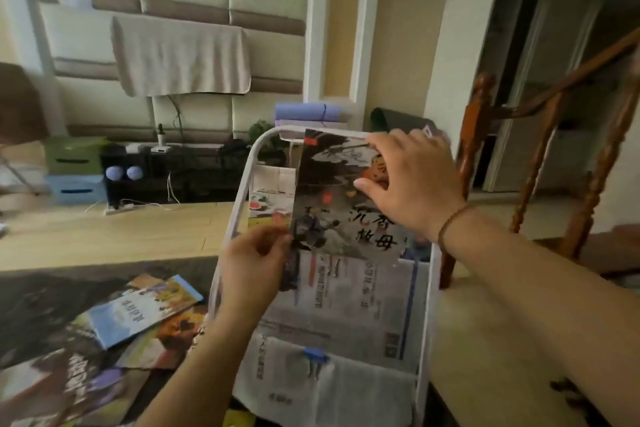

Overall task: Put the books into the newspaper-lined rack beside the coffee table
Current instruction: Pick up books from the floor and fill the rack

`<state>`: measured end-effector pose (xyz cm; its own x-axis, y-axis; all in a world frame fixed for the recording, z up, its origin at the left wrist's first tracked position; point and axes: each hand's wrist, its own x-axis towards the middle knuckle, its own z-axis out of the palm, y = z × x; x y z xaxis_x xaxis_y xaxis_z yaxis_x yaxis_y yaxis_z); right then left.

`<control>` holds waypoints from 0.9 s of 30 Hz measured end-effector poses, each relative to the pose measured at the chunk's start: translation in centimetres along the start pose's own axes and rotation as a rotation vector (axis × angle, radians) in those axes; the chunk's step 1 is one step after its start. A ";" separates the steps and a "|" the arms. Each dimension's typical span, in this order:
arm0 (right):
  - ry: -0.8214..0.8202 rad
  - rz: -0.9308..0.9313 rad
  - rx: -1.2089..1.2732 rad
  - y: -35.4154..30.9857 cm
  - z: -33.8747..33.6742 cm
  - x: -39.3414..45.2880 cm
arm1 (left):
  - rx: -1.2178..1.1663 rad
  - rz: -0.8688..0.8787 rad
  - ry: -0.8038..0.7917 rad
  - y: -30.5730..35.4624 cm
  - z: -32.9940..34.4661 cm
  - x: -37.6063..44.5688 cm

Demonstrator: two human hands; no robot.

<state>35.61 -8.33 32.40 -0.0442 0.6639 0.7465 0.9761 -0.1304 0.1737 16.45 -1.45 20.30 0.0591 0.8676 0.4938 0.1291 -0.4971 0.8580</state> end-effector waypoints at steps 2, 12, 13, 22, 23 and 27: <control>0.012 0.021 -0.047 1.9 0.1 1.2 | 0.068 0.027 -0.064 1.0 2.3 2.0; -0.076 0.016 -0.092 5.3 5.5 -0.1 | 0.394 0.010 -0.185 -1.3 7.2 5.1; -0.082 0.008 -0.098 5.3 6.1 -0.5 | 0.452 0.019 -0.193 -1.6 7.4 5.0; -0.117 -0.121 -0.169 5.5 9.1 -5.0 | 0.736 0.020 -0.236 -1.7 8.8 3.5; -0.108 -0.107 -0.164 5.4 9.3 -5.5 | 0.736 0.023 -0.238 -1.7 8.8 3.4; -0.108 -0.047 -0.191 4.9 9.7 -6.6 | 0.665 0.027 -0.226 -1.8 8.9 3.1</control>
<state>42.77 -6.24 22.06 -0.0555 0.7463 0.6633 0.9153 -0.2275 0.3325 25.19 2.26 19.03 0.2659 0.8721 0.4107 0.6986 -0.4679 0.5414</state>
